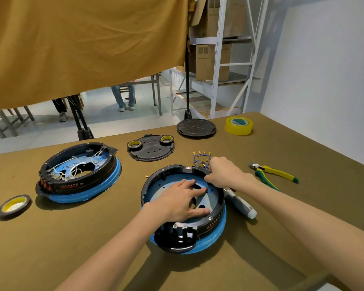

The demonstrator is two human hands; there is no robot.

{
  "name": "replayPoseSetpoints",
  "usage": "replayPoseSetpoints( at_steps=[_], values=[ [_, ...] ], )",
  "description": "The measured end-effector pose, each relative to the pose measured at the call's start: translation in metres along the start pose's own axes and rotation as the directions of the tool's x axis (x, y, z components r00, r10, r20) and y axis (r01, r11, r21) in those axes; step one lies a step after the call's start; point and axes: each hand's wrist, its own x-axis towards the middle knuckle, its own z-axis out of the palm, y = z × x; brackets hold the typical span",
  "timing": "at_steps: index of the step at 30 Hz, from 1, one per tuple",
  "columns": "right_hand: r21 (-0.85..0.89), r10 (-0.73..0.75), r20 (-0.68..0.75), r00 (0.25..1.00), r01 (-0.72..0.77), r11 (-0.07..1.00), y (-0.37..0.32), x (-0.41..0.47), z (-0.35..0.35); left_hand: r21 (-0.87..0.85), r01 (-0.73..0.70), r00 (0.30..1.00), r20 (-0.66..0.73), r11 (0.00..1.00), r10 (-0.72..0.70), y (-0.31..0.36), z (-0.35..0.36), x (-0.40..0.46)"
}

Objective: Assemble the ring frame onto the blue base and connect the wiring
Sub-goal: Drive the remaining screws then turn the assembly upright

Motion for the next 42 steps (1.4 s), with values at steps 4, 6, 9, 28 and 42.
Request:
replayPoseSetpoints(
  at_steps=[4, 6, 9, 28, 42],
  values=[
    [-0.025, 0.008, -0.034, 0.999, -0.008, 1.0, -0.003, 0.0, 0.003, 0.012, 0.008, 1.0, 0.019, 1.0, -0.008, 0.002, 0.0, 0.001],
    [-0.023, 0.002, -0.073, 0.997, -0.003, 1.0, -0.001, -0.003, 0.009, 0.009, 0.005, 1.0, 0.021, 1.0, -0.006, 0.001, 0.001, 0.002],
    [-0.027, -0.012, -0.075, 0.997, 0.01, 1.0, 0.002, -0.006, 0.007, 0.004, 0.001, 1.0, 0.025, 1.0, -0.001, 0.002, 0.0, 0.002],
    [-0.008, -0.364, -0.067, 0.929, 0.364, 0.931, -0.051, 0.011, 0.013, -0.11, 0.349, 0.937, 0.047, 0.931, -0.346, -0.005, -0.005, -0.036],
    [-0.134, -0.281, 0.08, 0.956, 0.29, 0.948, -0.025, 0.001, 0.012, -0.009, 0.236, 0.968, 0.088, 0.972, -0.235, 0.019, -0.002, -0.029]
  ],
)
